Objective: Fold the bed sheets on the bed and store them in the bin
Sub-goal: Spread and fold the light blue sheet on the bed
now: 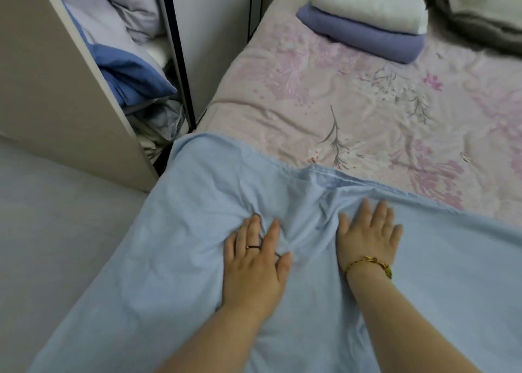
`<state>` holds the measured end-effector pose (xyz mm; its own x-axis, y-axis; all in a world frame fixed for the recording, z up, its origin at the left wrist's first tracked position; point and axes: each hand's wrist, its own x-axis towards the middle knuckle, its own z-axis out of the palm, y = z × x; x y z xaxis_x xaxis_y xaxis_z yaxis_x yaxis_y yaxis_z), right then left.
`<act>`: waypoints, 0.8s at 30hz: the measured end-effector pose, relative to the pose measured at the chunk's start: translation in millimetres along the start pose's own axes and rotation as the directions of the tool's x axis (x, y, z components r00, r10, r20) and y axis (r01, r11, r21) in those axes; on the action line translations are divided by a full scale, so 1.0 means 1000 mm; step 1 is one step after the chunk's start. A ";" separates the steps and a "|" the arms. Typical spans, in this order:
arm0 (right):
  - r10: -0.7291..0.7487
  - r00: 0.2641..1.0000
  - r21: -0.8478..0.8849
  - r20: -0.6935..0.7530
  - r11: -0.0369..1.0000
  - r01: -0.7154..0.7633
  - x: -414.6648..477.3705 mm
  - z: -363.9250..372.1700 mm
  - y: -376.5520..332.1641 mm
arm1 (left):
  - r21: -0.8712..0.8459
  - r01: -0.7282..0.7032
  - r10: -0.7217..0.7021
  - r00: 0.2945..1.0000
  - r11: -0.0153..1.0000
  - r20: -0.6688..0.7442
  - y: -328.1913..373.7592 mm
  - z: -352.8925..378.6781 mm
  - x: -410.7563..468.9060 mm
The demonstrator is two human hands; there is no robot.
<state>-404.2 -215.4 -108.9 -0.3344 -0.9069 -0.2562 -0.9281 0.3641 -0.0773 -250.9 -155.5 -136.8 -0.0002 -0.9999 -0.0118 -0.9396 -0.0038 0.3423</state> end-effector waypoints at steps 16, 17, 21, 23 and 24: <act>-0.007 1.000 -0.016 0.019 1.000 0.008 0.008 0.024 -0.026 | 0.035 -0.268 0.237 0.898 0.963 0.370 -0.066 -0.087 0.171; 0.001 0.999 -0.011 0.042 1.000 -0.001 0.005 0.018 -0.026 | 0.088 -0.228 0.181 0.911 0.970 0.371 -0.071 -0.095 0.172; -0.105 0.993 0.082 -0.052 0.991 0.109 -0.008 -0.010 -0.025 | 0.321 -0.239 0.160 0.954 0.916 0.255 -0.095 -0.118 0.192; -0.181 0.983 0.079 -0.009 0.980 0.181 -0.009 -0.017 -0.031 | 0.349 -0.184 0.100 0.964 0.919 0.245 -0.098 -0.113 0.201; -0.205 0.978 0.059 0.045 0.978 0.202 -0.007 -0.013 -0.034 | 0.374 -0.153 0.064 0.969 0.914 0.240 -0.100 -0.109 0.205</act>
<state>-372.4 -224.2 -91.7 -0.1292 -0.9517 -0.2784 -0.9652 0.1850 -0.1847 -119.3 -361.1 -71.0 -0.1427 -0.9662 -0.2148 -0.9874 0.1541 -0.0371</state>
